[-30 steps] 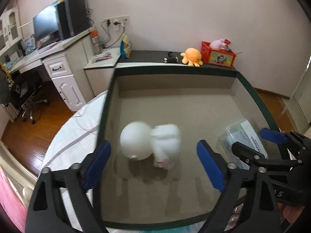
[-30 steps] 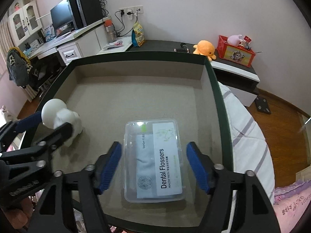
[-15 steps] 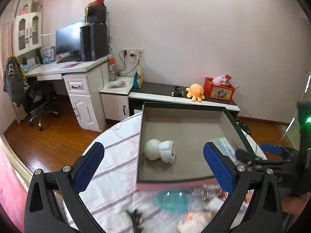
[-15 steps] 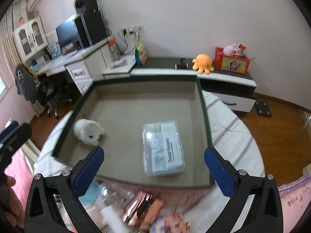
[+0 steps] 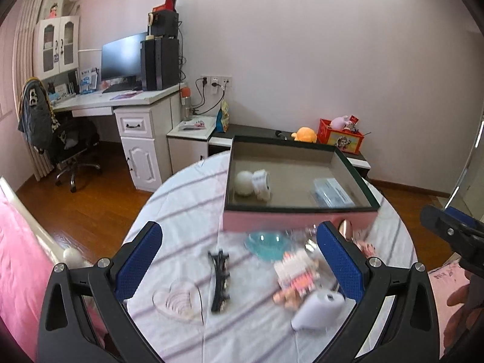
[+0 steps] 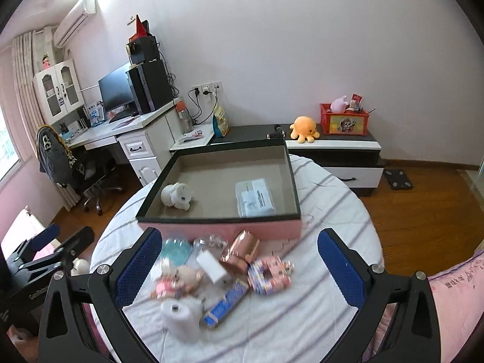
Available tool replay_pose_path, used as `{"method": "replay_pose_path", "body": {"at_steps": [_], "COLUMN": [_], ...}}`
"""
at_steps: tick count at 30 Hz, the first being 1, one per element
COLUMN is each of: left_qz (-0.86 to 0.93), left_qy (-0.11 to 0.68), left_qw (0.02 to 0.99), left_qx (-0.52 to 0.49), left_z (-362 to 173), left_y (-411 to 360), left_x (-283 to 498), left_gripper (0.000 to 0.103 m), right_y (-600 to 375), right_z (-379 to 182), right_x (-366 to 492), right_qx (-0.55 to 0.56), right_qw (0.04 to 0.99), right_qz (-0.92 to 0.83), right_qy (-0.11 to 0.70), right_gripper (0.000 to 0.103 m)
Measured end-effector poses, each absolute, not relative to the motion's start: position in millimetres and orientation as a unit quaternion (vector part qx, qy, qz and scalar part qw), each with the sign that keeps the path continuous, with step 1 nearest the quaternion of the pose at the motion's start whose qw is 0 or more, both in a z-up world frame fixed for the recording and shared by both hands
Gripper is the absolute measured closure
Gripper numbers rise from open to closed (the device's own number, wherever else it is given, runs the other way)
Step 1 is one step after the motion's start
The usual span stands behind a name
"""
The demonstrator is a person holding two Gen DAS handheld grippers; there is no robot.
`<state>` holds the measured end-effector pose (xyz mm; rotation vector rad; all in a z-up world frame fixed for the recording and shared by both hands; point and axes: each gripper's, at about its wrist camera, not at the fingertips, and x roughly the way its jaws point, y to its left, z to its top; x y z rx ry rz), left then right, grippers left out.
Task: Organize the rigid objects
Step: 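Withdraw both tools back toward the remaining items, then grasp the black hair clip with the left tool while the right tool grasps the white cup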
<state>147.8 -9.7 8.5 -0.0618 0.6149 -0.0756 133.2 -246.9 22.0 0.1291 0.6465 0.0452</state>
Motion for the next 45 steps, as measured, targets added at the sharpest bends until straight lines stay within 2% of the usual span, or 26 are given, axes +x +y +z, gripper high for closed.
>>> {"method": "replay_pose_path", "body": {"at_steps": [13,26,35,45], "left_qz": [-0.029,-0.017,0.006,0.002], "left_qy": [0.302,0.312,0.345,0.409], "left_qw": [0.952,0.950,0.939,0.912], "left_qx": [-0.026,-0.023,-0.004,0.021], "left_z": [2.2,-13.7,-46.1,-102.7], "left_y": [-15.4,-2.4,9.5,10.1], "left_x": [89.8,72.3,96.8,168.7], "left_gripper": [0.000,0.000,0.000,0.000], "right_y": [-231.5,-231.0,-219.9,-189.2], "right_z": [20.5,2.9,-22.3,-72.0], "right_x": [62.8,52.0,70.7,114.7], "right_qx": [0.034,0.039,0.038,0.024], "right_qw": [0.953,0.947,0.934,0.905], "right_qz": [0.014,0.018,0.041,0.089], "right_qy": [0.299,0.319,0.354,0.414], "right_gripper": [0.000,0.000,0.000,0.000]}}
